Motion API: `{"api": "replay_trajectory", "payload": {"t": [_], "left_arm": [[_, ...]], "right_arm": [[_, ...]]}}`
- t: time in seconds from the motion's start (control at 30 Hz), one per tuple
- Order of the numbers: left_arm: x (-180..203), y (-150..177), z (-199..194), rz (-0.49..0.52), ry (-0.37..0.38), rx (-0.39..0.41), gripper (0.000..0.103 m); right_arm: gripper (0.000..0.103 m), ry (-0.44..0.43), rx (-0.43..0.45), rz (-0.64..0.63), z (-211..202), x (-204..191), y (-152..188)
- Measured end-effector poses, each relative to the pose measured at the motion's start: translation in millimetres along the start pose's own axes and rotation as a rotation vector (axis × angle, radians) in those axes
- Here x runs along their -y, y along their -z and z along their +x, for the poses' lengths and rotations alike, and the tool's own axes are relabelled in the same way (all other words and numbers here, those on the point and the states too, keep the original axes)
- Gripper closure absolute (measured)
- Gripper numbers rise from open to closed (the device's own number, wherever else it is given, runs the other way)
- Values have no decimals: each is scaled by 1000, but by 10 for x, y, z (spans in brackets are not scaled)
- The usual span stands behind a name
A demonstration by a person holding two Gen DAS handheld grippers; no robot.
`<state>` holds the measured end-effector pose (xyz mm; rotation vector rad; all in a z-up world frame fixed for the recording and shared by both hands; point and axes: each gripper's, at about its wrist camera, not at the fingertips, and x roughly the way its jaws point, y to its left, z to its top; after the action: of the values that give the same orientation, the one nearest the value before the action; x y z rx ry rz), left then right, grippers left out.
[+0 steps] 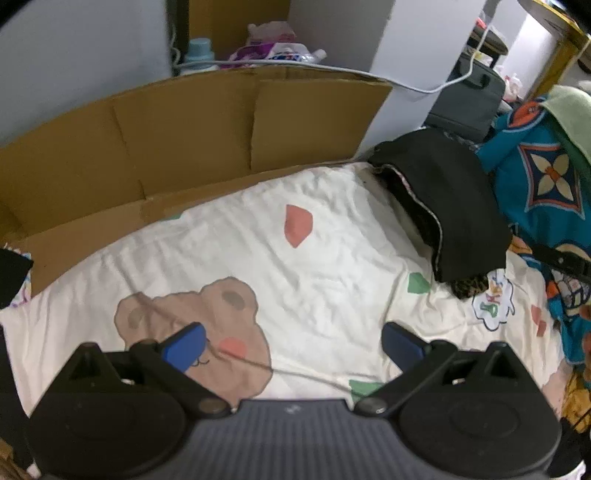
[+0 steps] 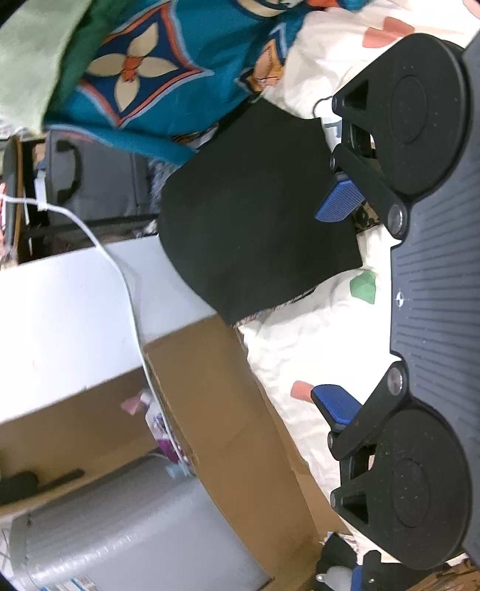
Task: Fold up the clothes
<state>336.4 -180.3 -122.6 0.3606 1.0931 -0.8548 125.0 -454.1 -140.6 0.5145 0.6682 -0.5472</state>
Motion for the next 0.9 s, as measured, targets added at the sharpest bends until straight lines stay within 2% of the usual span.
{"api": "replay_trajectory", "payload": {"t": [0.17,0.4,0.47,0.57,0.67,0.7,0.9], "left_arm": [[50,7,-54,-27,-9,61,1],[123,73,-144,-44,23,43,1],[89,54,-278,-87,14,46,1],[95,-9,-494,-79,-1,48,1],[40,-56,-756,-115,-11,67,1],[10,-69,-828,-131,-5,66,1],[-155,85,-1197,-277,-89,91,1]], "right_arm": [[5,-11,1,-16,-7,-116,-33],[5,-33,-25,-90,-70,-338,-132],[5,-34,-39,-99,-146,-401,-204],[5,-41,-65,-118,-282,-506,-336],[5,-41,-83,-157,-431,-629,-472],[5,-34,-84,-170,-481,-670,-511],[4,-9,-120,-284,-640,-959,-585]]}}
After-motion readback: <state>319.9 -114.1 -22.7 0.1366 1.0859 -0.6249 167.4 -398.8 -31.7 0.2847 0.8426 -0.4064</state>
